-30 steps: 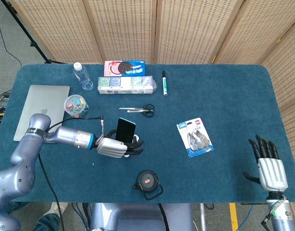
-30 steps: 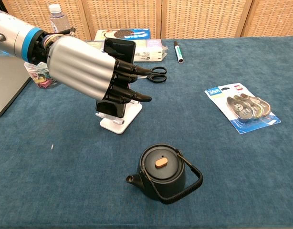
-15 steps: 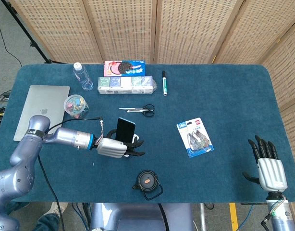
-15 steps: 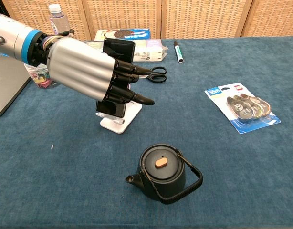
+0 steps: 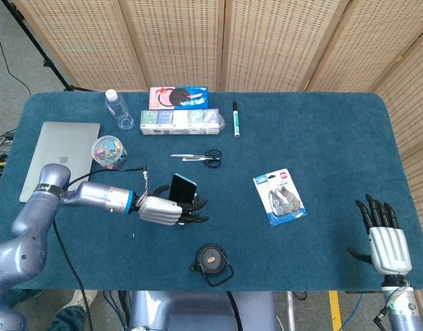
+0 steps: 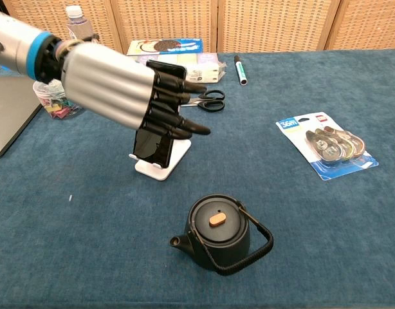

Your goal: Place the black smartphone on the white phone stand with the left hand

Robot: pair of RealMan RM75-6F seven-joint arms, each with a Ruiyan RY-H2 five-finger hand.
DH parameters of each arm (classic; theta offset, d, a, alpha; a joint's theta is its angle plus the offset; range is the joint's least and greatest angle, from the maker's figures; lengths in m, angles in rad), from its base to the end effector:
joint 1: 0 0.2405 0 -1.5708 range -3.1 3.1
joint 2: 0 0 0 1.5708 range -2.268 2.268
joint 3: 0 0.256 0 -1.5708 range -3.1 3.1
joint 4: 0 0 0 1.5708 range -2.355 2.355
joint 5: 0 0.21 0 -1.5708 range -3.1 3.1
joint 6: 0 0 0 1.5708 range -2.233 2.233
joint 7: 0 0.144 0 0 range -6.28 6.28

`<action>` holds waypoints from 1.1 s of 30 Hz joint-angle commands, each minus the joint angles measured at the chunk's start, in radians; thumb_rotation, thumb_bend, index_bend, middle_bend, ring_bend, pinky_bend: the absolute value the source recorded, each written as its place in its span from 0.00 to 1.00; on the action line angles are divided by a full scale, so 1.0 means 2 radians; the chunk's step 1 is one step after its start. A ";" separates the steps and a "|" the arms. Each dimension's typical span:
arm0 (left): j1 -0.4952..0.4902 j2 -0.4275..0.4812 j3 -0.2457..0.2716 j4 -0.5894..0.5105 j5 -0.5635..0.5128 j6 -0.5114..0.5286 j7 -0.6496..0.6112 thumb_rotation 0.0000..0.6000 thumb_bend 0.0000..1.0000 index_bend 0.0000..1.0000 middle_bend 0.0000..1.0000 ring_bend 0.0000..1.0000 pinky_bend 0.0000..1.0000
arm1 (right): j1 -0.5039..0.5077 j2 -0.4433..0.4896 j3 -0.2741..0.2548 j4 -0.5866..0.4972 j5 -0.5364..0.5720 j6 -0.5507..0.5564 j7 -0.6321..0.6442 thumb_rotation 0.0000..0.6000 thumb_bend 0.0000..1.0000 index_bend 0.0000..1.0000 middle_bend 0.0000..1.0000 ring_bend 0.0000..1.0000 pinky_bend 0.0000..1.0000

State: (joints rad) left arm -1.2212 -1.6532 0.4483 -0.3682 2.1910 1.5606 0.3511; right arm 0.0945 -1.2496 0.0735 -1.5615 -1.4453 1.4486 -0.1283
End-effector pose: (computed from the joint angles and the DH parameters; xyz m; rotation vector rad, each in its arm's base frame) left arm -0.1027 0.3948 0.0166 -2.1926 1.6691 -0.7461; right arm -0.3138 -0.1886 0.1224 1.3713 -0.9023 0.8416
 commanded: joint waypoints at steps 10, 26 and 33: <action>0.053 0.104 -0.053 -0.123 -0.065 0.083 -0.014 1.00 0.19 0.12 0.00 0.22 0.13 | 0.001 0.002 -0.005 -0.006 -0.001 -0.008 0.003 1.00 0.00 0.07 0.00 0.00 0.00; 0.320 0.123 -0.172 -0.412 -0.344 0.126 -0.220 1.00 0.01 0.08 0.00 0.08 0.09 | 0.006 0.017 -0.012 -0.022 -0.006 -0.027 0.026 1.00 0.00 0.07 0.00 0.00 0.00; 0.403 0.117 -0.196 -0.482 -0.436 0.086 -0.297 1.00 0.00 0.07 0.00 0.00 0.02 | 0.006 0.024 -0.014 -0.026 -0.008 -0.029 0.037 1.00 0.00 0.07 0.00 0.00 0.00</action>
State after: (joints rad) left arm -0.4607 -1.4168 0.0817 -1.2887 1.3710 1.7686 -0.2020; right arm 0.1077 -1.2026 0.0463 -1.6134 -1.4614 1.3913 -0.0560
